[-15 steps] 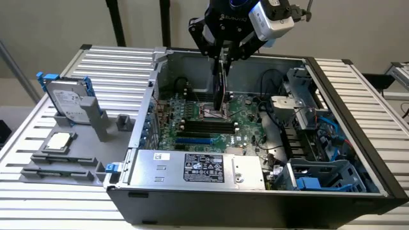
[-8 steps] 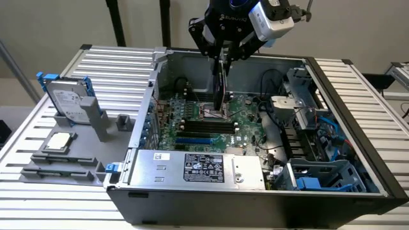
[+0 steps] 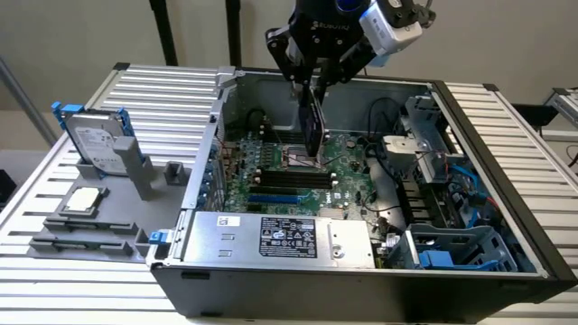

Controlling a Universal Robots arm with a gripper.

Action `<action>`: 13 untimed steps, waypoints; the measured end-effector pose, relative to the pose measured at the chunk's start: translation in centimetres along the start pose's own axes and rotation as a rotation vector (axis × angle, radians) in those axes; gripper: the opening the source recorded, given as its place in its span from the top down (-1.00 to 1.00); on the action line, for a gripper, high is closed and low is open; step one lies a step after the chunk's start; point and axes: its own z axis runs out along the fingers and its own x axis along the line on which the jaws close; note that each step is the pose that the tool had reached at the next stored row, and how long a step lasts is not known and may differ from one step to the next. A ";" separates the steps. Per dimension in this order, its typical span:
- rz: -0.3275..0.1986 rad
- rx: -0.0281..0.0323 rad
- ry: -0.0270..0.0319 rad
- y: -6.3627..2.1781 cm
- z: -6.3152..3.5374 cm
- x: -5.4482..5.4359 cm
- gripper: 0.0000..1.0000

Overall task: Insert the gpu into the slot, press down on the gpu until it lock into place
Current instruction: 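Insert the gpu into the slot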

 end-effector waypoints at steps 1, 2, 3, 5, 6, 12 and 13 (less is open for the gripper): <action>-0.018 0.0007 0.0013 0.00 0.01 0.0 0.47; -0.036 0.0014 0.0027 0.00 0.01 0.0 0.47; -0.054 0.0022 0.0041 0.00 0.01 0.0 0.47; -0.090 0.0037 0.0069 0.00 0.01 0.0 0.47; -0.108 0.0043 0.0082 0.00 0.02 0.0 0.47; -0.217 0.0087 0.0166 0.00 0.06 0.0 0.47; -0.235 0.0094 0.0181 0.00 0.06 0.0 0.47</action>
